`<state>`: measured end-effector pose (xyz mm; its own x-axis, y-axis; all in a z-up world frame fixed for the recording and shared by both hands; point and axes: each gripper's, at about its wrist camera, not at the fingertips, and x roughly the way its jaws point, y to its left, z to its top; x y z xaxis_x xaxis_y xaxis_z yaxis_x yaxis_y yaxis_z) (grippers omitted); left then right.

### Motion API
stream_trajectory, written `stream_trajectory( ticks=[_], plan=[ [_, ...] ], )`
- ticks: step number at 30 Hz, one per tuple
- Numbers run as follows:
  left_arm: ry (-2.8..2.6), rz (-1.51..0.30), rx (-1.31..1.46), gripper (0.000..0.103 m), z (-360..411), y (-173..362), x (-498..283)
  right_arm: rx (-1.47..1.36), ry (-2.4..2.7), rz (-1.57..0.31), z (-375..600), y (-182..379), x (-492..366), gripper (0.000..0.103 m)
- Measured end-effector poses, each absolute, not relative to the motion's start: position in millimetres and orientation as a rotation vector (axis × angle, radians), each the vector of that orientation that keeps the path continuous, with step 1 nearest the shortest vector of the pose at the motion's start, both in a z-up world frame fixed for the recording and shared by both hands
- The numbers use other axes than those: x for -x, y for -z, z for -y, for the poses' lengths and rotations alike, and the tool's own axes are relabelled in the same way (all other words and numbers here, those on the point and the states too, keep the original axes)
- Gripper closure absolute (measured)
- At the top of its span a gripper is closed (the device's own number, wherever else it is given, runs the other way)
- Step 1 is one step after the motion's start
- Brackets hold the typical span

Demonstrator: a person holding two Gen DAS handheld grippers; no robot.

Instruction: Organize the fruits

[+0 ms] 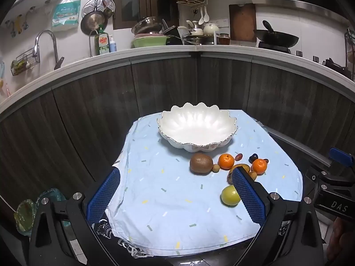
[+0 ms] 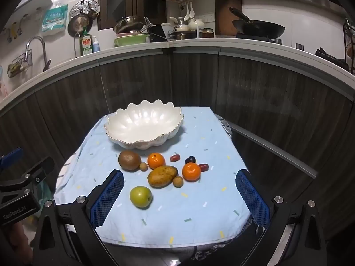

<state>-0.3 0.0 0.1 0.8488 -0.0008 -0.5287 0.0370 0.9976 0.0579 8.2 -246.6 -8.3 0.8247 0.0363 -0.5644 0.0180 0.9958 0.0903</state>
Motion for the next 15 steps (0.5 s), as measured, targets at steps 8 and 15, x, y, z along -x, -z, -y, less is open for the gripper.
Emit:
stream_trajectory(
  ticks=[8, 15],
  plan=[
    [0.017, -0.579, -0.066, 0.001, 3.7, 2.2, -7.2, -0.093, -0.009, -0.601, 246.5, 7.3, -6.8, 0.001],
    [0.024, -0.555, -0.057, 0.001, -2.4, 0.4, 0.2, -0.092, -0.009, -0.597, 247.0, 8.0, -6.4, 0.001]
  ],
)
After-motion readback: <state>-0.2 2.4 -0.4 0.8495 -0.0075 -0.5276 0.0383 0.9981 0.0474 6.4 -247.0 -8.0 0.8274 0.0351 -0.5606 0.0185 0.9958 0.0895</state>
